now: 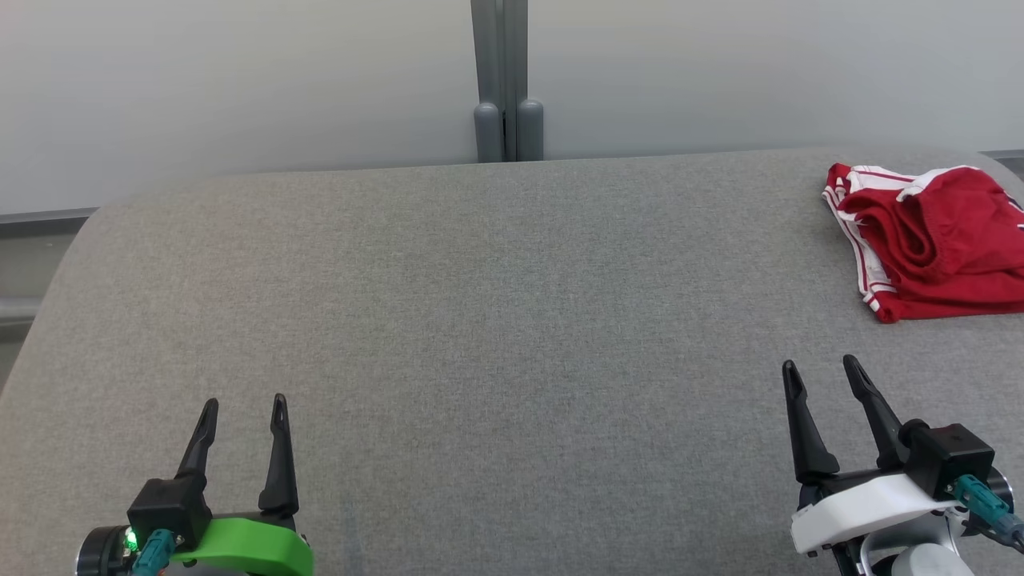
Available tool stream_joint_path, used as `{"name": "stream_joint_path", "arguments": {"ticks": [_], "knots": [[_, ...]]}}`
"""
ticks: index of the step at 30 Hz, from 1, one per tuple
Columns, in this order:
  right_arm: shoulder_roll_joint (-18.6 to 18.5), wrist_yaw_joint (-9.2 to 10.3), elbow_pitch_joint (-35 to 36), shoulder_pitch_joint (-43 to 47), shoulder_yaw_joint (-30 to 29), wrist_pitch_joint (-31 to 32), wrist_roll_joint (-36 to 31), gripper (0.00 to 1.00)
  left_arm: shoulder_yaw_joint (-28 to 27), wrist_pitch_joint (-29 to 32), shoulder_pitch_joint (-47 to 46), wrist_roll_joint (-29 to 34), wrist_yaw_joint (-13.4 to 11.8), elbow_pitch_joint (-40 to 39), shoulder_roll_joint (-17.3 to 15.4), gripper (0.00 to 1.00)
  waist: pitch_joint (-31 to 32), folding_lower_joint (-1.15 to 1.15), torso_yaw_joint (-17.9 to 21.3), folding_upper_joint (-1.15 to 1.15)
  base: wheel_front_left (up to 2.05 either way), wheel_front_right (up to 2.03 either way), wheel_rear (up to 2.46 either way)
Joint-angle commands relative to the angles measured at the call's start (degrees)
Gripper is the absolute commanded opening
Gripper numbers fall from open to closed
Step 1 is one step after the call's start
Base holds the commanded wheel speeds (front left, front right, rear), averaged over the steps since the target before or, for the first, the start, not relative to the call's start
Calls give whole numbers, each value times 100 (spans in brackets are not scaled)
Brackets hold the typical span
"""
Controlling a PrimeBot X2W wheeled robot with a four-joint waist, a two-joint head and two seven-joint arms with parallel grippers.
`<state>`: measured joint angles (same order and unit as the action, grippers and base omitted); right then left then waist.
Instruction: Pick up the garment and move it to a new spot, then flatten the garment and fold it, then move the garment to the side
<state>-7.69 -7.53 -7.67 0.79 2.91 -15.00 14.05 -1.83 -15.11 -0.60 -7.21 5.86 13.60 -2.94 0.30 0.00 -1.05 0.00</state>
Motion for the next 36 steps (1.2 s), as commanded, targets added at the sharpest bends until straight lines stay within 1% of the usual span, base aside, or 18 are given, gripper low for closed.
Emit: {"name": "stream_joint_path", "arguments": {"ticks": [1, 10, 11, 16, 36], "knots": [[13, 11, -4, 37, 7, -22, -16, 100, -28, 0, 46, -31, 13, 21, 2, 100, 2, 0, -1, 0, 0, 0, 0], [31, 11, -45, 36, 4, -22, -32, 100, -38, 0, 34, -86, 54, 82, 2, 100, 19, 0, -3, 0, 0, 0, 0], [19, 0, -35, 1, 2, 0, -13, 0, -13, 0, 0, -42, 27, 76, 1, 0, 19, 0, -3, 0, 0, 0, 0], [78, -1, -252, 91, 26, 20, 34, 0, -9, 45, 46, -84, 25, 329, 35, 0, 20, 0, -1, 0, 0, 0, 0], [126, 0, -339, -123, -154, 506, 2078, 0, -129, 584, -127, -2228, 64, 248, 25, 0, 9, 0, 15, 0, 0, 0, 0]]}}
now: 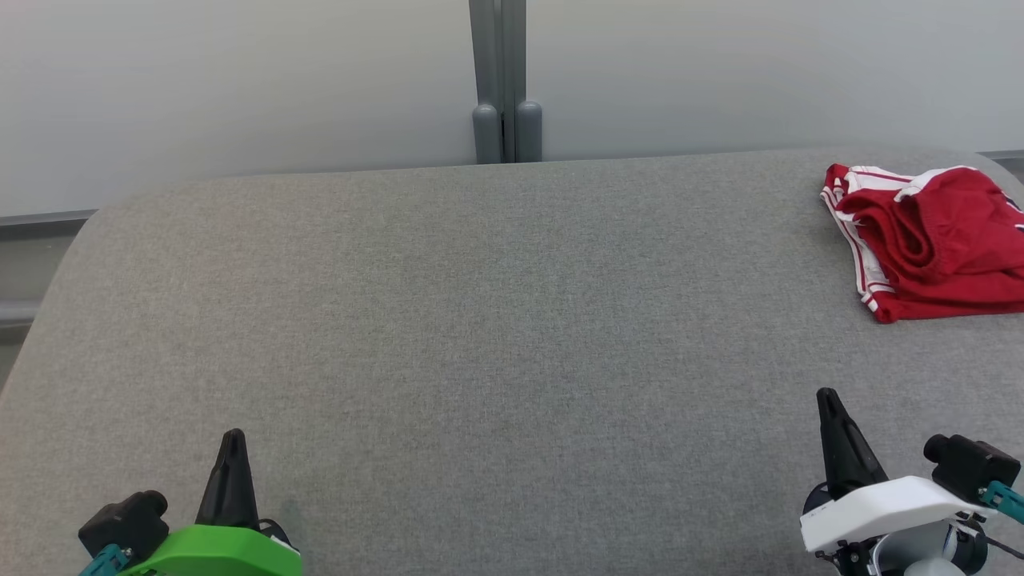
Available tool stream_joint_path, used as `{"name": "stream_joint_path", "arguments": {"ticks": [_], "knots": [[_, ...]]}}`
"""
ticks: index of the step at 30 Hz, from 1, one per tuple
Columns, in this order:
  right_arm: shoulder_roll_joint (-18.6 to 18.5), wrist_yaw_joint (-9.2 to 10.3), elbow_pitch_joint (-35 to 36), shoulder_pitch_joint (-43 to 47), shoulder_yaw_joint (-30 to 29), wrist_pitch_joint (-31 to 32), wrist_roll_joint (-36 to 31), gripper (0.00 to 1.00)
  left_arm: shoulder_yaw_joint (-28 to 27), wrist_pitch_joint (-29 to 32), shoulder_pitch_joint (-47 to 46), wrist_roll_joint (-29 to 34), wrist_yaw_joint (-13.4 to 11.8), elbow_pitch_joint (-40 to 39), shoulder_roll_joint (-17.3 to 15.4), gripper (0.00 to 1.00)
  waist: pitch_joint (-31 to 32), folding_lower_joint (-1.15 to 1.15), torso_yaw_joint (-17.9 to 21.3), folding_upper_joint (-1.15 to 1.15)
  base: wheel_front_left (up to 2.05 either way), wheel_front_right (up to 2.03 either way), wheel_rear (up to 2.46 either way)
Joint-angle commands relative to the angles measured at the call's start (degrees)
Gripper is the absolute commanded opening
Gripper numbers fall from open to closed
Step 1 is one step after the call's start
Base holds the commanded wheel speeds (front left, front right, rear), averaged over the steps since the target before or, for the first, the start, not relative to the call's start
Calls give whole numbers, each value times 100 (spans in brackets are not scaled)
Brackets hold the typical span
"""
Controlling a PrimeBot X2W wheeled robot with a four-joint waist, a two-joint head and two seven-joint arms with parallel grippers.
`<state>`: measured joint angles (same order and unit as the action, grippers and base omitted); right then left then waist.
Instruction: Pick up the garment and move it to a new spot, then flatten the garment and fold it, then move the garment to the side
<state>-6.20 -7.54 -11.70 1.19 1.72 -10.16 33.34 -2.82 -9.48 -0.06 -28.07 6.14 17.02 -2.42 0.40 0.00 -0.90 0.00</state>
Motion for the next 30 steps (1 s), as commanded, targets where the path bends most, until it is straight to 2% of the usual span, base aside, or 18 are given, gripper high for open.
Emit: {"name": "stream_joint_path", "arguments": {"ticks": [1, 30], "knots": [[-20, 2, 60, -170, -42, 41, 225, 0, -34, 40, -187, -224, 38, -98, -28, 0, -1, 0, 1, 0, 0, 0, 0], [69, 4, -42, -400, -283, 612, 2429, 0, -167, 636, -375, -2577, 80, -188, -42, 0, -16, 0, 25, 0, 0, 0, 0]]}}
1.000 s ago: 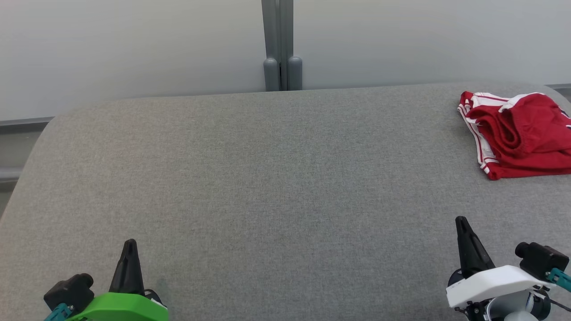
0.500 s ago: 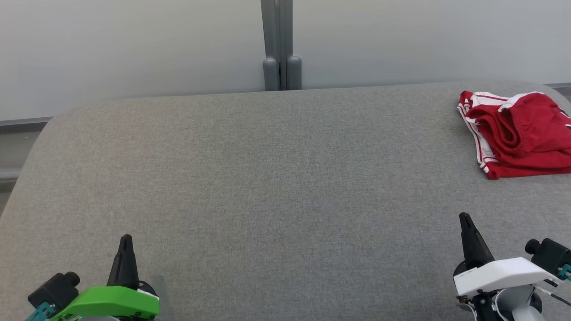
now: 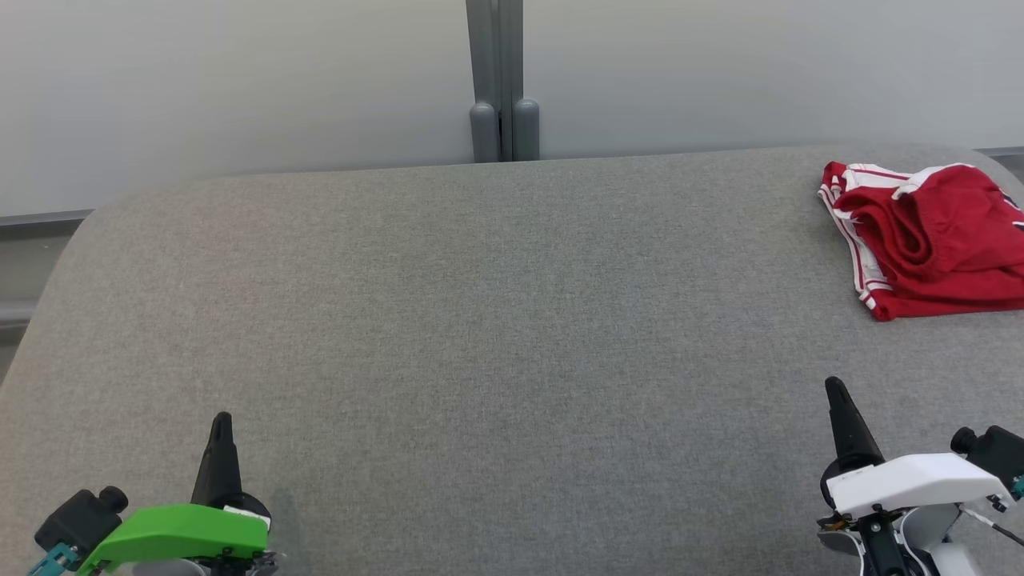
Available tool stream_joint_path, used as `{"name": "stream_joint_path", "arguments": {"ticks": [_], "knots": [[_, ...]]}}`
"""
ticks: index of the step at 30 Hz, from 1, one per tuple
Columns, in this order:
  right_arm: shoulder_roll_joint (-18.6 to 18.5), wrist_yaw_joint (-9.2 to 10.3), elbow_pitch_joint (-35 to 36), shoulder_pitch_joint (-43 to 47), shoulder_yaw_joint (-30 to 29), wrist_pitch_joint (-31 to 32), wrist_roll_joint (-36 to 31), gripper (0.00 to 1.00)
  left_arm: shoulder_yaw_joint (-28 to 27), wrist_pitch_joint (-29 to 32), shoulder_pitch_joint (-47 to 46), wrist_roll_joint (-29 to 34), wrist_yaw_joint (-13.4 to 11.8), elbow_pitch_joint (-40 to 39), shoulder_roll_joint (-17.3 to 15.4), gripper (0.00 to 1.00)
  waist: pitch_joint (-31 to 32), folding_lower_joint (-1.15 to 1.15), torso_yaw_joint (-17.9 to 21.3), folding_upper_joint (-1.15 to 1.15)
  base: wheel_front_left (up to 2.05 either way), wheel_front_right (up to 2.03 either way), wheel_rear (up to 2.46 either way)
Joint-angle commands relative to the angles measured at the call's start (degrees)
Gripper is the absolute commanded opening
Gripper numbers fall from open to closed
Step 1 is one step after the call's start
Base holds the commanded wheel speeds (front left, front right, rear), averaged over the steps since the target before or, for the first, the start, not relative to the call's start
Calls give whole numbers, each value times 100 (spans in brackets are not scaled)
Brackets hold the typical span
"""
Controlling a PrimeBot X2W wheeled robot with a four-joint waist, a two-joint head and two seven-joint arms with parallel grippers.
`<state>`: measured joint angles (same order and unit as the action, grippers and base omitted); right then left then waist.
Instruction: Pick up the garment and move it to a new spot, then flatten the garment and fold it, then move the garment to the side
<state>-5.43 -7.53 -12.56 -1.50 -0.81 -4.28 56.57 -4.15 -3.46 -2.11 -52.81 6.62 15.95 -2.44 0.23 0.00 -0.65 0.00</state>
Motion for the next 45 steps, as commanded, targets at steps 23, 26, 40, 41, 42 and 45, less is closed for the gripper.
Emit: {"name": "stream_joint_path", "arguments": {"ticks": [23, 26, 40, 41, 42, 45], "knots": [[61, 2, -24, -274, -198, 395, 1439, 0, -113, 399, -283, -1544, 57, -126, -50, 0, -13, 0, 19, 0, 0, 0, 0], [70, 2, -32, -288, -218, 437, 1591, 0, -122, 440, -290, -1716, 59, -131, -51, 0, -14, 0, 22, 0, 0, 0, 0], [111, 3, -70, -362, -311, 631, 2267, 0, -167, 631, -352, -2453, 74, -156, -56, 0, -22, 0, 34, 0, 0, 0, 0], [115, 3, -71, -366, -316, 636, 2306, 0, -170, 645, -354, -2492, 74, -158, -56, 0, -22, 0, 35, 0, 0, 0, 0], [118, 2, -73, -368, -323, 657, 2353, 0, -173, 648, -355, -2546, 76, -160, -56, 0, -23, 0, 36, 0, 0, 0, 0], [129, 2, -84, -381, -347, 707, 2524, 0, -185, 700, -361, -2738, 81, -166, -57, 0, -25, 0, 39, 0, 0, 0, 0]]}}
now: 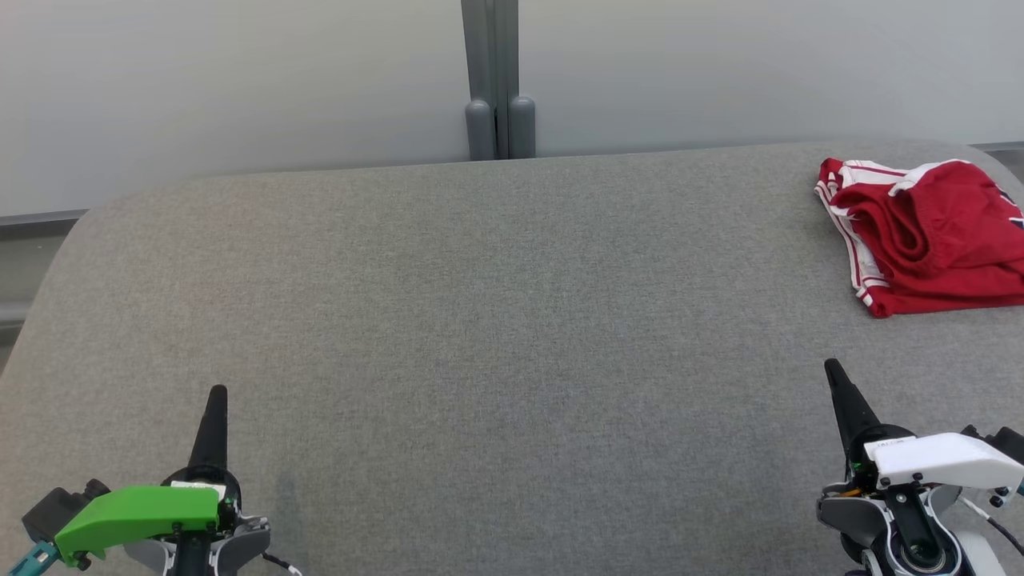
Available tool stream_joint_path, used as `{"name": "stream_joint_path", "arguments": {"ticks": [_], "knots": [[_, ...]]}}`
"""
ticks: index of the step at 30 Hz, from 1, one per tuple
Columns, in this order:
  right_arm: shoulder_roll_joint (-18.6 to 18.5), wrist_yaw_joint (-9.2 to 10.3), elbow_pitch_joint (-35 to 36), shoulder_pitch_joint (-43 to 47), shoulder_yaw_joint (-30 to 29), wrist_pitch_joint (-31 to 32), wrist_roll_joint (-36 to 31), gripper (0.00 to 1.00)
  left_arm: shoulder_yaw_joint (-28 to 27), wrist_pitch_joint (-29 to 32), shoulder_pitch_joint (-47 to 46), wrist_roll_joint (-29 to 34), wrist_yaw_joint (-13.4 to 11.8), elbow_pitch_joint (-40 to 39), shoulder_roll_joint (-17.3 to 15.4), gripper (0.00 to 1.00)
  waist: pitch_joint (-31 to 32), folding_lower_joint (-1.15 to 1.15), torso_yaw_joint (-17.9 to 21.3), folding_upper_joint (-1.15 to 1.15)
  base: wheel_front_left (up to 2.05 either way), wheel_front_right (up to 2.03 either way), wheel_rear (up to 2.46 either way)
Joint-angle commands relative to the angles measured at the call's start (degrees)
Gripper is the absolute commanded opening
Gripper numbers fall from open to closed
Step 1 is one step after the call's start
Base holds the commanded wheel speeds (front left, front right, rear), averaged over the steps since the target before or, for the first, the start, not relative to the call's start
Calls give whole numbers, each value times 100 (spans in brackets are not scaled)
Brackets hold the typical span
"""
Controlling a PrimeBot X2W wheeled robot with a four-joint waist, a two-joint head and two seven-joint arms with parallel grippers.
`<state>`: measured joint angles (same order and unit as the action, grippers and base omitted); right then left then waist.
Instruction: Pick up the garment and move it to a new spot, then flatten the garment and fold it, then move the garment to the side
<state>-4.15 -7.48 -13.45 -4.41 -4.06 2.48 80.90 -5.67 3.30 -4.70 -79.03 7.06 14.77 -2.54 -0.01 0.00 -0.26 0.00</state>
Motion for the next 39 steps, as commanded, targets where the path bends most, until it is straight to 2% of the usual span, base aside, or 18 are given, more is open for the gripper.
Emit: {"name": "stream_joint_path", "arguments": {"ticks": [1, 30, 39], "knots": [[2, -3, 4, -95, -26, 42, 131, 0, -34, 31, -107, -161, 38, -50, -47, 0, -1, 0, 1, 0, 0, 0, 0], [77, -2, -61, -200, -188, 364, 1242, 0, -100, 345, -184, -1368, 55, -80, -53, 0, -16, 0, 26, 0, 0, 0, 0], [82, -2, -61, -195, -195, 377, 1214, 0, -98, 345, -184, -1344, 54, -79, -53, 0, -17, 0, 26, 0, 0, 0, 0]]}}
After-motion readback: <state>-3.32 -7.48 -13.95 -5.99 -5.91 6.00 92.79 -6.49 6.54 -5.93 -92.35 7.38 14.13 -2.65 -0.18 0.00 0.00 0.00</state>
